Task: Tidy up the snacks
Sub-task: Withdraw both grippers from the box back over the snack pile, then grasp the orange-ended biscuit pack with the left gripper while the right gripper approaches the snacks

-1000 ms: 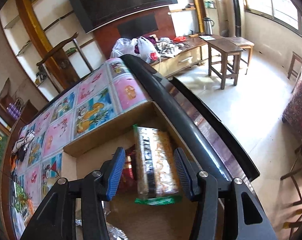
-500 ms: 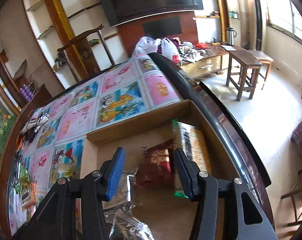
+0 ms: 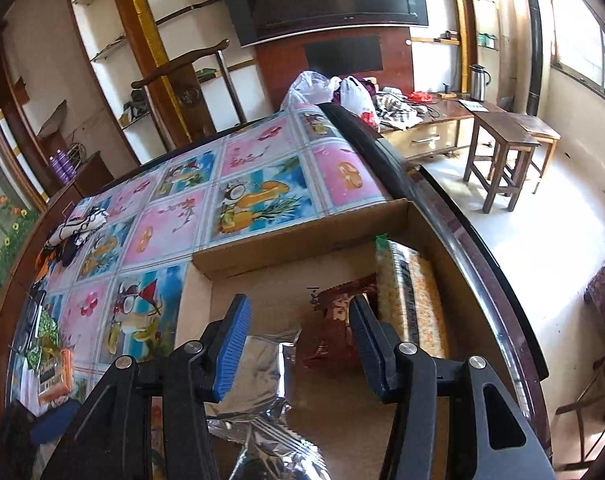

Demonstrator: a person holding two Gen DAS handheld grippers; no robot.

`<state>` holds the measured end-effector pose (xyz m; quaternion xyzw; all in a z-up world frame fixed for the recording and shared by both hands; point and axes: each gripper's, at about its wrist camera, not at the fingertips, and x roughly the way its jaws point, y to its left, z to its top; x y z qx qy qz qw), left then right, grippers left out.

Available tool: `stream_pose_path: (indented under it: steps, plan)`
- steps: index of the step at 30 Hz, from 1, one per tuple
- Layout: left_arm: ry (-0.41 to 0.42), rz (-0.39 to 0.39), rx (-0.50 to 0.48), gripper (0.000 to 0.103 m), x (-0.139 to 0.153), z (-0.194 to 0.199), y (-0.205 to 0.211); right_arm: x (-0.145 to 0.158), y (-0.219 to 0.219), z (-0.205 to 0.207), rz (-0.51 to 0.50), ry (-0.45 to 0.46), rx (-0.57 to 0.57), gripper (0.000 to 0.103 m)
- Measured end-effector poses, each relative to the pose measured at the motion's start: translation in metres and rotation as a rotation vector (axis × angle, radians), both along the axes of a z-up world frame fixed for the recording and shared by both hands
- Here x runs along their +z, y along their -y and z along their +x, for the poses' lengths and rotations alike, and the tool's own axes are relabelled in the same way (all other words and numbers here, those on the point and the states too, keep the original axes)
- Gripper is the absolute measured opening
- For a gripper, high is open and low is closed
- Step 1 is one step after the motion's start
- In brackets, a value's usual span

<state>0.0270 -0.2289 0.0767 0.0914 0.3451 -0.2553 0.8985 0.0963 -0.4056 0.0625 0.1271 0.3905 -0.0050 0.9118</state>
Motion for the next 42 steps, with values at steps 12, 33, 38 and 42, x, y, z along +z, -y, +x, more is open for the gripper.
stream_pose_path:
  steps: [12, 33, 38, 42]
  plan:
    - [-0.005, 0.03, 0.193, 0.086, -0.004, 0.025, -0.118, 0.001, -0.027, -0.002, -0.016, 0.021, 0.108, 0.055]
    - [-0.158, 0.181, 0.146, 0.086, -0.057, 0.045, -0.216, -0.002, -0.056, -0.005, -0.081, 0.024, 0.203, 0.056]
    - [-0.154, 0.193, 0.17, 0.086, -0.061, 0.051, -0.215, -0.002, -0.057, -0.005, -0.08, 0.024, 0.203, 0.056]
    - [-0.173, 0.166, 0.237, 0.084, -0.064, 0.06, -0.216, -0.003, -0.06, -0.005, -0.076, 0.023, 0.218, 0.056]
